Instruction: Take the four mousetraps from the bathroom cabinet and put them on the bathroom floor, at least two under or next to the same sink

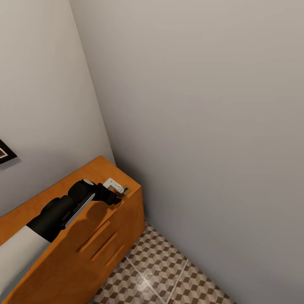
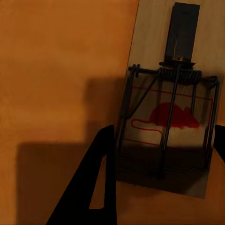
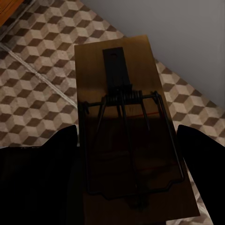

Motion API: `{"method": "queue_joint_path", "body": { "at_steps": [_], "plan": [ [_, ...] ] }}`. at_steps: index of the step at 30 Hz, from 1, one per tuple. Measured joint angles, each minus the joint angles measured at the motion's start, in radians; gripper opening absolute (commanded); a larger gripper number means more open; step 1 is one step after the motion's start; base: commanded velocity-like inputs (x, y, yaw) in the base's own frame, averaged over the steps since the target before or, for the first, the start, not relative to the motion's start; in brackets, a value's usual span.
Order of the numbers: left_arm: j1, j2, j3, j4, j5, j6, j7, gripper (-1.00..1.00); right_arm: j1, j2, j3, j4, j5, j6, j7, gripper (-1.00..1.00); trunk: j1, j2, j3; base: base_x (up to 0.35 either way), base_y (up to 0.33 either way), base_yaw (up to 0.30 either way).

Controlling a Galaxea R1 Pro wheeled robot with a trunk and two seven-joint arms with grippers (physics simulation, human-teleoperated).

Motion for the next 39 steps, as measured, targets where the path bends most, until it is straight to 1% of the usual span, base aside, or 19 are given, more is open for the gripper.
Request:
{"method": "queue_joint_path", "body": {
  "at_steps": [17,28,29,39],
  "plan": [
    [0.000,0.000,0.002,0.001,-0.001,0.000,-0.003,-1.00,0.000,-0.001,0.000,0.000,0.000,0.000,0.000,-1.00,0.000,0.000,0.000,0.000,0.000,0.000],
    [0.001,0.000,0.009,0.004,0.008,0.003,-0.005,-1.00,0.000,0.001,0.000,0.000,0.000,0.000,0.000,-1.00,0.000,0.000,0.000,0.000,0.000,0.000],
    [0.001,0.000,0.010,0.001,-0.004,0.001,-0.006,-1.00,0.000,0.001,0.000,0.000,0.000,0.000,0.000,-1.00,0.000,0.001,0.000,0.000,0.000,0.000],
    [0.001,0.000,0.012,-0.050,-0.003,0.005,-0.005,-1.00,0.000,0.001,0.000,0.000,0.000,0.000,0.000,-1.00,0.000,0.001,0.000,0.000,0.000,0.000]
  ]
}}
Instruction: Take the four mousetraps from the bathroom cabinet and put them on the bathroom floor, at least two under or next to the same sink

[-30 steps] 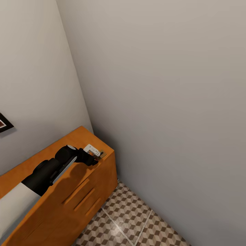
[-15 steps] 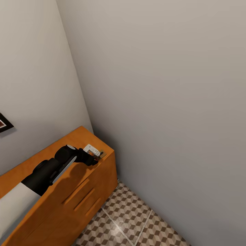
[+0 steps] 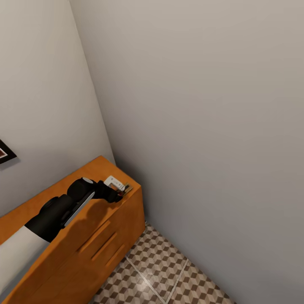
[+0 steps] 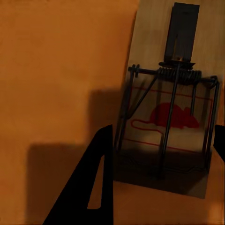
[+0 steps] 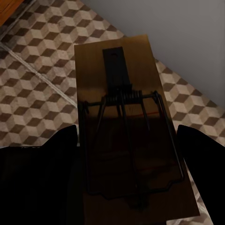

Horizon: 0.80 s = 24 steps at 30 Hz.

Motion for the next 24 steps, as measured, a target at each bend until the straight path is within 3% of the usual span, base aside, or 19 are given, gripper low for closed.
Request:
{"method": "queue_joint_path", "body": {
  "at_steps": [9,14,20,24],
  "plan": [
    [0.000,0.008,0.002,-0.037,0.000,0.003,0.000,-1.00,0.000,-0.001,0.000,0.000,0.000,-0.001,0.000,-1.00,0.000,0.000,0.000,0.000,0.000,0.000],
    [0.000,0.035,0.002,-0.062,-0.002,0.005,0.000,-1.00,0.000,-0.001,0.000,0.000,0.000,-0.001,0.001,-1.00,0.000,0.000,0.000,0.000,0.000,0.000],
    [0.000,0.041,0.001,-0.063,0.001,0.005,0.000,-1.00,0.000,-0.001,0.000,0.000,0.000,-0.001,0.001,-1.00,0.000,0.000,0.000,0.000,0.000,0.000],
    [0.000,0.041,-0.001,-0.058,0.001,0.005,0.000,-1.00,0.000,-0.001,0.000,0.000,0.000,-0.001,0.000,-1.00,0.000,0.000,0.000,-0.212,0.000,0.000]
  ]
}}
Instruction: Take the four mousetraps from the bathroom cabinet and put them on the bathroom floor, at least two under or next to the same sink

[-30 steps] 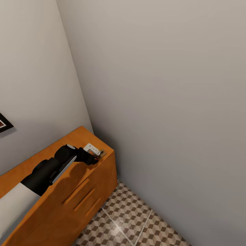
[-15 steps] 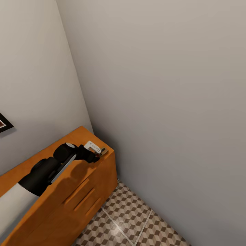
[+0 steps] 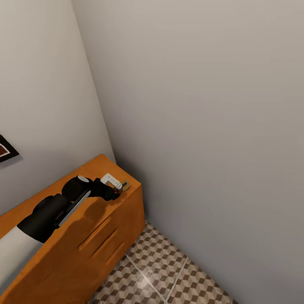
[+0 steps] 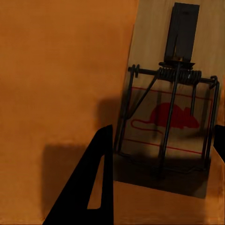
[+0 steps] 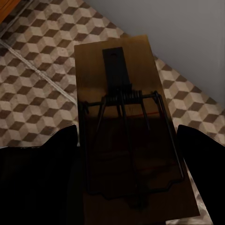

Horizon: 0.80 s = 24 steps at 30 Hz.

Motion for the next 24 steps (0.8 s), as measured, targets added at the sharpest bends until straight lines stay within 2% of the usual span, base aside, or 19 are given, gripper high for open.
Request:
{"method": "queue_joint_path", "body": {
  "at_steps": [24],
  "plan": [
    [0.000,0.001,-0.002,0.003,0.001,0.000,0.000,-1.00,0.000,0.000,0.000,-0.001,0.000,0.001,0.000,-1.00,0.000,0.000,0.000,-0.332,0.000,0.000]
  ]
}}
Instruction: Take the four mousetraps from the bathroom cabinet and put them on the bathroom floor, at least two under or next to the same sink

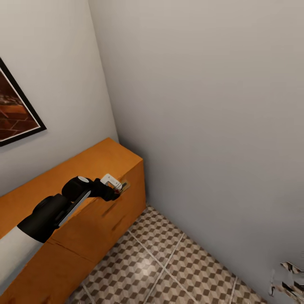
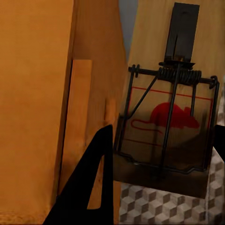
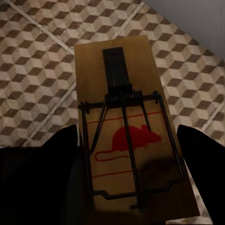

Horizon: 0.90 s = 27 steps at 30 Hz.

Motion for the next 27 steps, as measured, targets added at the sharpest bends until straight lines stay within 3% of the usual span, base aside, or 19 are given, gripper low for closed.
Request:
{"method": "queue_joint_path", "body": {
  "at_steps": [19,23,27],
  "plan": [
    [0.000,-0.002,-0.007,0.024,0.001,-0.003,0.000,-1.00,0.000,0.000,0.000,0.001,0.000,0.000,0.000,-1.00,0.000,0.000,0.000,-0.333,-0.074,0.000],
    [0.000,-0.028,-0.024,0.073,0.002,-0.006,0.000,-1.00,0.000,-0.002,0.000,0.000,0.000,0.000,0.000,-1.00,0.000,0.000,0.000,-0.329,-0.133,0.000],
    [0.000,-0.042,-0.063,0.124,0.001,-0.011,0.000,-1.00,0.000,-0.002,0.000,0.000,0.000,0.000,-0.001,-1.00,0.000,0.000,0.000,-0.313,-0.140,0.000]
  ]
}}
